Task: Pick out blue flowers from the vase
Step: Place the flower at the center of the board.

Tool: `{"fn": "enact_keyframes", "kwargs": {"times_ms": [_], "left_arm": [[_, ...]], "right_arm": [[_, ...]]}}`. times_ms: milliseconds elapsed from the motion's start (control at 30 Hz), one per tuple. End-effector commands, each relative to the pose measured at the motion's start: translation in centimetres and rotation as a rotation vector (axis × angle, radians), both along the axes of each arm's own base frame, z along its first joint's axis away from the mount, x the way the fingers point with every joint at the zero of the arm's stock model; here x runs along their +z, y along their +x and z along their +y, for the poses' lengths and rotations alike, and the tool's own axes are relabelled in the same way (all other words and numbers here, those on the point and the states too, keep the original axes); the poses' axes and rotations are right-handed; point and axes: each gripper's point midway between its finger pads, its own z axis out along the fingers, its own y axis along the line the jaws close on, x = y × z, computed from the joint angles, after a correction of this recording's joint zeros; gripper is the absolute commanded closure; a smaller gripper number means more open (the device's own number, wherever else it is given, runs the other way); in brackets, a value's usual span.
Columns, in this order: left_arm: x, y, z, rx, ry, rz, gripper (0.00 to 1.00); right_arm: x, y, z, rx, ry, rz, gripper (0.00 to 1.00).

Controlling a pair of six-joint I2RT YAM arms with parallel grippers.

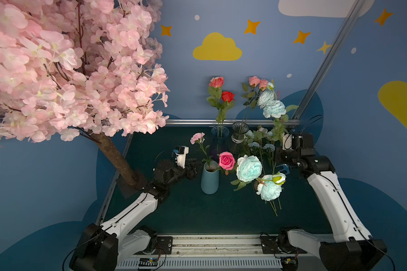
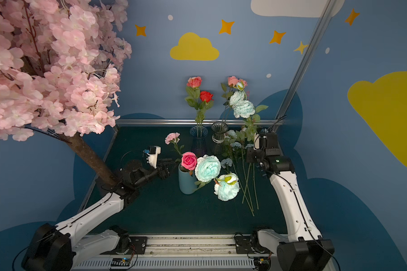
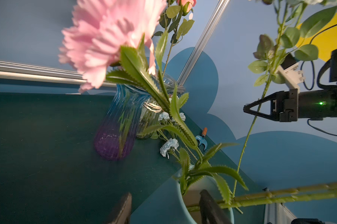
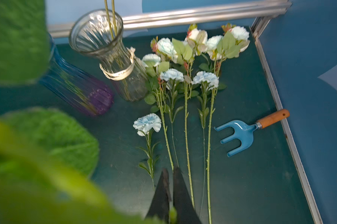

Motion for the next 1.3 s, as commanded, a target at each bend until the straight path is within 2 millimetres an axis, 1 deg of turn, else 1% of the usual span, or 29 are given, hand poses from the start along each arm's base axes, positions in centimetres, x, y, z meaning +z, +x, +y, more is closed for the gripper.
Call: {"fn": "enact_keyframes", "kwargs": {"times_ms": [0,200,333,433,600,900,967,1033,1200,1267], "left_arm": [[0.1,0.2,0.3,0.015,0.008,-0.017,0.43],[-0.1,0.3,0.3,0.013,0.011,-0.014,0.43],[-0.1,0.3,0.3,0.011,0.013,-0.012,0.43],[-0.2,0.3,0.4,0.014,0.016,-0.011,0.43],[-0.2,0.3,0.3,0.013,0.014,-0.009,0.43],[-0.4,0.3,0.5,0.017,0.019,-0.006,0.43],[-0.5,0.4,0.4,0.017,0.021,-0.003,0.43],[-0.6,0.4,0.4,0.016,0.02,0.0,0.43],[-0.6,0.5,0.4,0.015,0.02,-0.001,0.43],[-0.6,0.5,0.3,0.014,0.02,0.0,0.43]], "right_arm": [[-1.1,-0.4,-0.2,0.005,-0.022,0.087,1.0],[-3.3,0.0,-0.6,-0.01,-0.059,0.203,1.0],[-5.0,0.1,-1.5,-0.055,-0.094,0.276,1.0],[-6.6,0.1,-1.7,-0.066,-0.11,0.336,1.0],[-9.3,0.2,-2.9,-0.117,-0.17,0.465,1.0],[-14.5,1.0,-4.0,-0.155,-0.099,0.656,1.0],[-15.6,1.5,-4.5,-0.169,-0.083,0.666,1.0],[-16.3,2.1,-4.9,-0.179,-0.066,0.663,1.0],[-16.9,3.8,-4.7,-0.177,-0.048,0.648,1.0],[-17.4,4.7,-4.5,-0.171,-0.046,0.656,1.0]]}}
